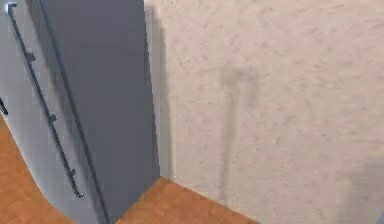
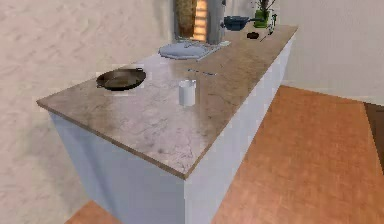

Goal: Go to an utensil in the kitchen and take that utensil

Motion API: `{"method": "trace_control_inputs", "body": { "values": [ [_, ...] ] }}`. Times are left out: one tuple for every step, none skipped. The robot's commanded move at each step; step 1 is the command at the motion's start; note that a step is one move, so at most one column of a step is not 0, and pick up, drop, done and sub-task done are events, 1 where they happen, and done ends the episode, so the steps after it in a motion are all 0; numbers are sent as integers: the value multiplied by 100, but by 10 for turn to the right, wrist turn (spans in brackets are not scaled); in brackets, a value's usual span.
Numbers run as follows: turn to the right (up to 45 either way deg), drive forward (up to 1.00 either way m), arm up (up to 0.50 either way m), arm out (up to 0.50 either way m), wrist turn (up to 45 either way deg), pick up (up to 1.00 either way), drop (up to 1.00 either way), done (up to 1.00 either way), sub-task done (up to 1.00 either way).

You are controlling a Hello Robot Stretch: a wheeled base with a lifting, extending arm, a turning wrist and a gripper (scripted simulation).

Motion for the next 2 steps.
{"method": "trace_control_inputs", "body": {
  "values": [
    [-150,0,0,0,0,0,0,0,0],
    [450,0,0,0,0,0,0,0,0]
  ]
}}
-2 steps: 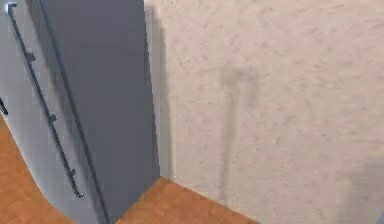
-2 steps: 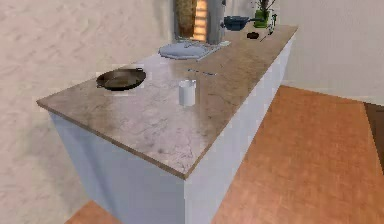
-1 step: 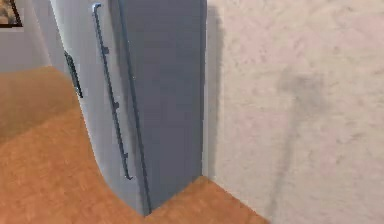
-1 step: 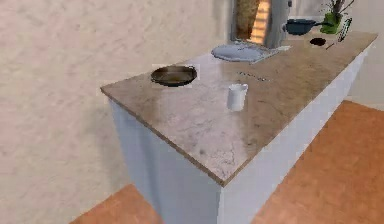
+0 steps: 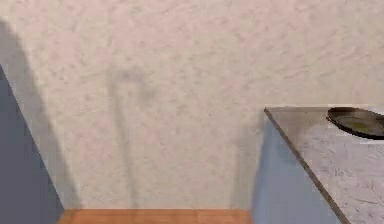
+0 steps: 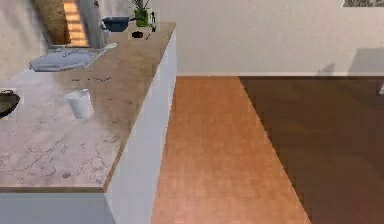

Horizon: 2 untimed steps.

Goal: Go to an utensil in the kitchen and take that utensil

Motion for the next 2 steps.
{"method": "trace_control_inputs", "body": {
  "values": [
    [450,0,0,0,0,0,0,0,0],
    [450,0,0,0,0,0,0,0,0]
  ]
}}
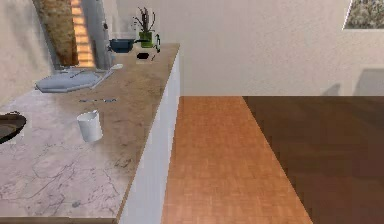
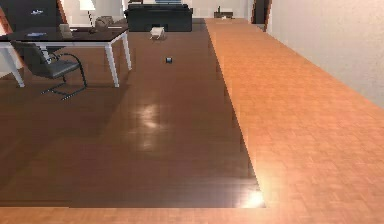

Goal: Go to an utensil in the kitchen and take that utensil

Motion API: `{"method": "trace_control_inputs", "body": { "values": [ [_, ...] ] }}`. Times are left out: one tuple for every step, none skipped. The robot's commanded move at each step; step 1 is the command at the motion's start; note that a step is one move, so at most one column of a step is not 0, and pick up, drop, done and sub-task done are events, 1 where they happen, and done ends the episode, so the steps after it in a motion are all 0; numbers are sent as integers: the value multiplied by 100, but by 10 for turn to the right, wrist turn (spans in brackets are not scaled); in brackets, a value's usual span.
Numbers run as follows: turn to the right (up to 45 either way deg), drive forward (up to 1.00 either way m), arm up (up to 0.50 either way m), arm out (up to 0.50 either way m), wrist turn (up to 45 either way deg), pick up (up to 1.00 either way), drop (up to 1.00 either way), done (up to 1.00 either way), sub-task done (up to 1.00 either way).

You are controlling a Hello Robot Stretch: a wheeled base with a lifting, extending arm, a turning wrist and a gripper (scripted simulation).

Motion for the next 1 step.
{"method": "trace_control_inputs", "body": {
  "values": [
    [30,0,0,0,0,0,0,0,0]
  ]
}}
